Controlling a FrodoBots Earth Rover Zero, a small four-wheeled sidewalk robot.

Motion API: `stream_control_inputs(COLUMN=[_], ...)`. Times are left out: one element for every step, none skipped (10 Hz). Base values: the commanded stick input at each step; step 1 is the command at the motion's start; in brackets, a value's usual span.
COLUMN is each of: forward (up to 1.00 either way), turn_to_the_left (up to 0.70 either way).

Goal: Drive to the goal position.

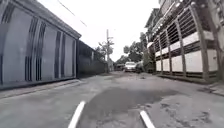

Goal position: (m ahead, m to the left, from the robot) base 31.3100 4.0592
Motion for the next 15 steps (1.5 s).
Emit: stream_control_inputs(forward=[0.85,0.85,0.85,0.85,0.85,0.85,0.85,0.85,0.85,0.85,0.85,0.85,0.85,0.85,0.85], turn_to_the_left=[0.0,0.0,0.0,0.0,0.0,0.0,0.0,0.0,0.0,0.0,0.0,0.0,0.0,0.0,0.0])
